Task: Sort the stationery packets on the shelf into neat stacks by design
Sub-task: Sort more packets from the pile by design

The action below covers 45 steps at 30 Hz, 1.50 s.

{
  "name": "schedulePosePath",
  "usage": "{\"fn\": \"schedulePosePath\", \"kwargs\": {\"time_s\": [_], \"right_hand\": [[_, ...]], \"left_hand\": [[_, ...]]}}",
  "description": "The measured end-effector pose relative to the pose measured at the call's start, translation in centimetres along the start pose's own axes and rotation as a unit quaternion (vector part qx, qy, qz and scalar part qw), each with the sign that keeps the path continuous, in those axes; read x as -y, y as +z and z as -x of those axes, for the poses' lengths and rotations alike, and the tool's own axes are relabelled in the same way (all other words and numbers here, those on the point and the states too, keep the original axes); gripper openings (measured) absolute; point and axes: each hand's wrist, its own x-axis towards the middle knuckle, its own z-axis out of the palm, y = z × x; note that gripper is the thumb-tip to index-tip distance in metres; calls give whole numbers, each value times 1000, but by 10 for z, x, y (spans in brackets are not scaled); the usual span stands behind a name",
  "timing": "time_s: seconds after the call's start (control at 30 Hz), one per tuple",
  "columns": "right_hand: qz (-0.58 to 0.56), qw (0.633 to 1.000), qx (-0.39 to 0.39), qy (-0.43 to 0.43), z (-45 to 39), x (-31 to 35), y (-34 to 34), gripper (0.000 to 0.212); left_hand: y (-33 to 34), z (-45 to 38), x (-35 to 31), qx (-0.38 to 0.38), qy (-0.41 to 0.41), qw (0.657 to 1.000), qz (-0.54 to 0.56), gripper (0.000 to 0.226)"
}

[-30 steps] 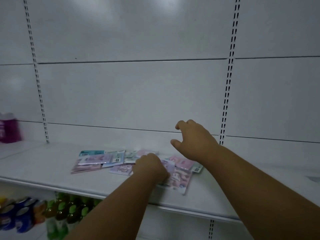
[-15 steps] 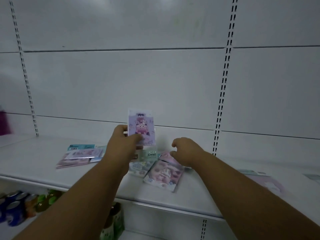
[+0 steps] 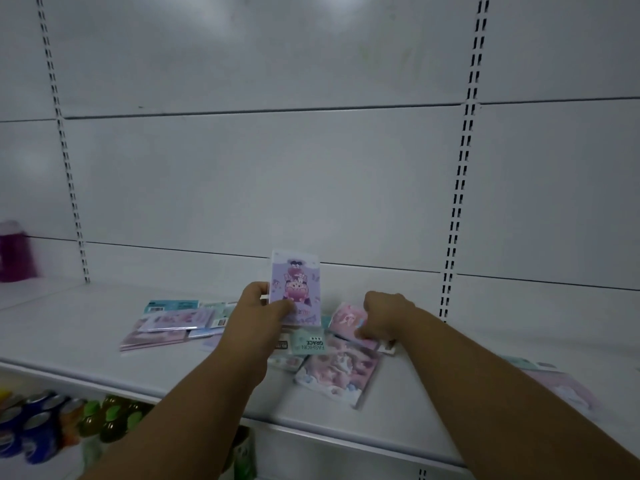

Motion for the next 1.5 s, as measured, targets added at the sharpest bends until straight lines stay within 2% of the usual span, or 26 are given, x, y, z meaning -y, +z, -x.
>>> {"fn": "schedulePosePath", "kwargs": {"time_s": [0.1,0.27,0.37,0.5,0.63,0.7,0.8,0.87,0.97,1.07,1.1,1.13,1.2,1.27,1.37,1.47,1.5], "right_hand": [[2,997,-70,-13,0,2,-6,55],[-82,986,-140,-29,15,1,-28,28],[-160,969,-188,-16,35,0,-45,17],[-217,945,-238,48,69,-5,-59,12],[-188,933,-276,134,110,-20,-71,14],[-190,920,-306,155,134,-32,-70,15],[-219,905,-306,196,170,-49,-69,16],[-260,887,-309,223,192,-61,-73,19],[-355,843,-327,237,219,-80,-80,26],[-378,838,-310,243,232,-105,-82,69],[-383,838,-306,238,234,-112,-82,76],[-402,832,-304,232,234,-120,-80,73],[-460,803,-300,231,232,-135,-78,54],[-471,786,-315,248,224,-150,-77,36],[-496,750,-355,256,211,-167,-80,17],[-597,697,-338,208,201,-177,-77,4],[-629,680,-323,195,200,-178,-74,10]], "left_hand": [[3,0,4,-5,8,1000,-7,10],[2,-6,7,-18,9,1000,-10,5],[4,-14,4,-2,18,1000,-16,7],[15,-17,1,79,2,997,7,9],[33,-9,4,183,5,983,23,14],[44,-3,7,225,16,974,16,20],[63,14,5,257,12,966,28,38],[78,25,-2,269,-2,962,36,39],[102,39,-12,257,-8,965,58,16],[125,54,-17,246,13,969,32,11],[132,59,-17,245,19,969,21,13],[139,64,-17,246,21,969,17,14],[151,70,-16,244,0,969,38,14],[160,73,-13,242,-64,963,102,14],[168,83,-10,249,-190,916,251,17],[182,101,-11,292,-217,869,336,22],[189,105,-11,296,-216,861,352,25]]}}
